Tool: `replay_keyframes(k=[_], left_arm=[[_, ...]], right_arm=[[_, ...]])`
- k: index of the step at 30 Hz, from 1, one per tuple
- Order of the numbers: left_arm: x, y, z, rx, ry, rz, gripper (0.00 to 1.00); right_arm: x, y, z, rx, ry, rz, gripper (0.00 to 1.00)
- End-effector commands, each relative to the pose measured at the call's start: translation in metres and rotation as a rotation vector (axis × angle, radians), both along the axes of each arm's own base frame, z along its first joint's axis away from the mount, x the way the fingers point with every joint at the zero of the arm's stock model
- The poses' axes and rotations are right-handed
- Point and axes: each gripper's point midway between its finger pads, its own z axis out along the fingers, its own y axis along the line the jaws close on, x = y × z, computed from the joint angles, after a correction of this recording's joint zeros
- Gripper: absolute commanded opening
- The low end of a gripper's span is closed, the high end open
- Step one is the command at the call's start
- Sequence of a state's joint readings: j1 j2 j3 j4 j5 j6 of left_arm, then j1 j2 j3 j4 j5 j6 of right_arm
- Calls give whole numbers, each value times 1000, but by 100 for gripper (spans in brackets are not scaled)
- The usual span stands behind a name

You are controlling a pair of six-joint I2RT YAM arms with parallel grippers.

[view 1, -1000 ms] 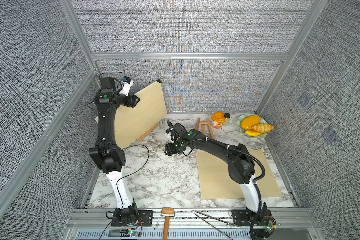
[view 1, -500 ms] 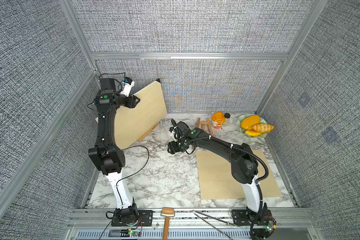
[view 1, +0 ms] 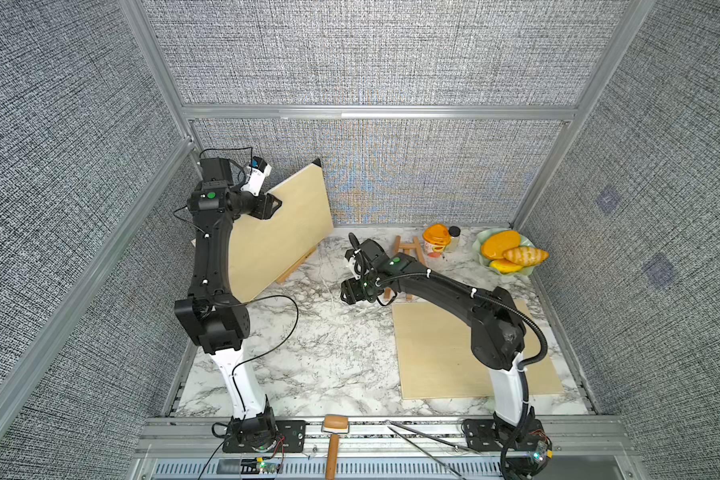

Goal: Disassemble the easel
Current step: Pick up the drawing board from the easel.

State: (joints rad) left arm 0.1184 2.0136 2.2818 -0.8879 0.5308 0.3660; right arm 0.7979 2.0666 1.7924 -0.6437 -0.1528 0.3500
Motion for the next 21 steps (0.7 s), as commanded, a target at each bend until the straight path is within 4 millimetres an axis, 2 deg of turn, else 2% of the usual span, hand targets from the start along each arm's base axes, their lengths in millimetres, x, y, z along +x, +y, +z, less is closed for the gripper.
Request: replay_keyframes(k=[1, 2, 6, 9, 13, 17, 21], left_arm=[[-2, -5, 10, 14, -32, -7, 0], [-8, -8, 22, 24, -58, -8, 0], [-13, -14, 22, 35, -58, -19, 0], [-18, -22, 24, 22, -55, -38, 0], [-22, -25, 23, 20, -48, -42, 0], [-22, -23, 26, 32, -59, -31, 0], [-23, -27, 33, 20, -81, -49, 0]], right_arm=[[2, -5, 2, -16, -15, -4, 69], [2, -6, 3, -16, -18, -6, 70], [9, -13, 9, -22, -39, -13, 70], [28, -24, 28, -2, -76, -44, 69], [77, -42, 69, 97, -166, -121, 70], [133, -51, 121, 327, -285, -164, 70], [177, -41, 165, 522, -459, -91, 71]])
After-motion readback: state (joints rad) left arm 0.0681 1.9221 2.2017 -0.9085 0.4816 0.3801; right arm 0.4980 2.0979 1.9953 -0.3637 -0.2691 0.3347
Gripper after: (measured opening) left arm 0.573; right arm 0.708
